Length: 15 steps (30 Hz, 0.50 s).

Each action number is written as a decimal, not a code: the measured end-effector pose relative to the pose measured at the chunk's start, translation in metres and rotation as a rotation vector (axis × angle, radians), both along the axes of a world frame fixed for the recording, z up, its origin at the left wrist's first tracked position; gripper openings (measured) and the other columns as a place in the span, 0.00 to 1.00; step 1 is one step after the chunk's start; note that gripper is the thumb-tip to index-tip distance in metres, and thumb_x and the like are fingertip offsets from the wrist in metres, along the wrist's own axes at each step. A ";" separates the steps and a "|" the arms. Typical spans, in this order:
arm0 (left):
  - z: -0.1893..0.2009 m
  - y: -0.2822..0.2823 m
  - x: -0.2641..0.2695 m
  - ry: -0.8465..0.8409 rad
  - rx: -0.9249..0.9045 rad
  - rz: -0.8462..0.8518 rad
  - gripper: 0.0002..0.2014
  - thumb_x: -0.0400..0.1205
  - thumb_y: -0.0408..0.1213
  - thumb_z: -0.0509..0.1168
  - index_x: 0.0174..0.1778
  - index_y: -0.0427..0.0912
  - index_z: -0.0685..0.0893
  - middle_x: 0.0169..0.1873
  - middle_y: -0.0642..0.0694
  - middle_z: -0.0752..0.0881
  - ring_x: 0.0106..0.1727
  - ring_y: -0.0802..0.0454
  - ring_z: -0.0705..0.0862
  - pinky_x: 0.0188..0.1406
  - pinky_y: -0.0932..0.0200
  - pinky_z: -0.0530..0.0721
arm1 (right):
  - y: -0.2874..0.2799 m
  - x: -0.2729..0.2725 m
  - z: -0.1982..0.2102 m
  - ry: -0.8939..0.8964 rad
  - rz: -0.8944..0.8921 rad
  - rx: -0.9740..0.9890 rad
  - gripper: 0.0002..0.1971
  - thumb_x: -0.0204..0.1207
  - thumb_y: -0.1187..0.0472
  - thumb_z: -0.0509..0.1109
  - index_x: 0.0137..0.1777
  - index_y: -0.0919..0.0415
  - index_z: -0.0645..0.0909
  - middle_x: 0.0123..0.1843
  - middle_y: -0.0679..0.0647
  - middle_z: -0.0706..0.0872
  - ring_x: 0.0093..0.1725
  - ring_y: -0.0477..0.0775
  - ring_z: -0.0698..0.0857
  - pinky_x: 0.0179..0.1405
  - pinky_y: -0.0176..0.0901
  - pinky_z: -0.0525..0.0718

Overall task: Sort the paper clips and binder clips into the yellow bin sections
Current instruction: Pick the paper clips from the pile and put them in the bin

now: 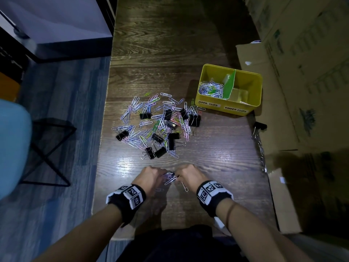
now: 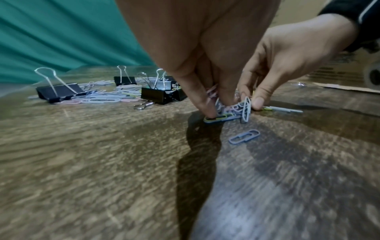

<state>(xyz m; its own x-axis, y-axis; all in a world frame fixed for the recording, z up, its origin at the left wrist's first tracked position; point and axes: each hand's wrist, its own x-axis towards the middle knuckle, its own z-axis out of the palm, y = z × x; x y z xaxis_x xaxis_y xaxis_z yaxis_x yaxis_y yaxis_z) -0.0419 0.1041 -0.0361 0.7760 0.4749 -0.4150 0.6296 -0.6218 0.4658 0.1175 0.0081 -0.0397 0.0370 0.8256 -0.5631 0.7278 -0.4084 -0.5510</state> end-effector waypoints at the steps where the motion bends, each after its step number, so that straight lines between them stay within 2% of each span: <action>1: -0.001 0.002 0.000 0.006 -0.010 0.026 0.06 0.81 0.40 0.64 0.48 0.48 0.86 0.37 0.46 0.89 0.40 0.48 0.86 0.41 0.60 0.80 | 0.001 0.002 0.001 0.004 0.002 -0.004 0.07 0.77 0.64 0.67 0.50 0.62 0.86 0.54 0.60 0.87 0.54 0.60 0.85 0.55 0.47 0.83; 4: 0.002 0.008 0.001 0.010 -0.075 0.123 0.06 0.79 0.43 0.66 0.46 0.48 0.87 0.33 0.46 0.89 0.36 0.50 0.86 0.39 0.59 0.81 | 0.001 0.009 0.001 0.017 0.018 0.024 0.08 0.77 0.63 0.69 0.52 0.64 0.86 0.55 0.60 0.88 0.54 0.59 0.86 0.57 0.45 0.82; 6: 0.004 0.012 0.001 -0.019 -0.137 0.166 0.05 0.78 0.41 0.68 0.45 0.47 0.89 0.28 0.51 0.86 0.28 0.63 0.81 0.32 0.68 0.77 | 0.002 0.013 0.001 0.040 0.016 0.038 0.09 0.76 0.60 0.72 0.52 0.63 0.87 0.55 0.58 0.89 0.55 0.58 0.86 0.58 0.44 0.81; 7: 0.005 0.014 0.002 -0.046 -0.171 0.180 0.05 0.78 0.39 0.70 0.45 0.47 0.90 0.26 0.53 0.85 0.25 0.67 0.79 0.29 0.74 0.72 | 0.002 0.015 0.002 0.049 0.005 0.034 0.10 0.76 0.59 0.72 0.53 0.62 0.87 0.56 0.57 0.89 0.55 0.57 0.86 0.58 0.41 0.80; 9: 0.004 0.018 0.000 -0.070 -0.258 0.226 0.04 0.77 0.37 0.71 0.44 0.48 0.91 0.26 0.58 0.85 0.25 0.71 0.79 0.28 0.78 0.70 | 0.002 0.019 0.004 0.075 -0.067 0.046 0.10 0.74 0.59 0.74 0.53 0.60 0.88 0.57 0.54 0.89 0.55 0.53 0.85 0.58 0.37 0.78; 10: 0.002 0.021 -0.002 -0.069 -0.329 0.275 0.04 0.76 0.38 0.71 0.42 0.50 0.91 0.27 0.59 0.87 0.27 0.70 0.81 0.31 0.77 0.74 | 0.002 0.021 0.003 0.099 -0.109 0.056 0.10 0.73 0.58 0.75 0.53 0.59 0.88 0.56 0.53 0.89 0.53 0.51 0.86 0.58 0.38 0.79; 11: -0.001 0.024 -0.004 -0.076 -0.420 0.342 0.04 0.76 0.38 0.72 0.41 0.53 0.91 0.29 0.58 0.89 0.31 0.66 0.85 0.36 0.71 0.80 | 0.001 0.024 0.005 0.131 -0.160 0.050 0.10 0.72 0.58 0.76 0.52 0.59 0.89 0.55 0.52 0.90 0.51 0.50 0.86 0.58 0.39 0.80; 12: -0.002 0.027 -0.005 -0.083 -0.512 0.410 0.05 0.76 0.37 0.72 0.39 0.53 0.91 0.32 0.54 0.91 0.36 0.57 0.89 0.41 0.64 0.85 | 0.000 0.027 0.005 0.172 -0.215 0.051 0.10 0.70 0.57 0.77 0.51 0.58 0.89 0.52 0.51 0.90 0.49 0.49 0.86 0.57 0.40 0.81; 13: -0.004 0.030 -0.007 -0.112 -0.592 0.475 0.07 0.76 0.34 0.71 0.37 0.50 0.91 0.34 0.50 0.91 0.39 0.51 0.90 0.44 0.59 0.86 | 0.000 0.030 0.007 0.227 -0.282 0.046 0.10 0.69 0.57 0.78 0.50 0.58 0.89 0.49 0.51 0.91 0.45 0.48 0.86 0.55 0.43 0.83; 15: 0.000 0.033 -0.005 -0.161 -0.723 0.559 0.05 0.75 0.26 0.70 0.36 0.37 0.89 0.34 0.45 0.91 0.38 0.50 0.89 0.42 0.61 0.87 | -0.001 0.039 0.008 0.364 -0.420 0.049 0.08 0.67 0.58 0.79 0.46 0.56 0.90 0.41 0.52 0.91 0.38 0.47 0.86 0.46 0.47 0.86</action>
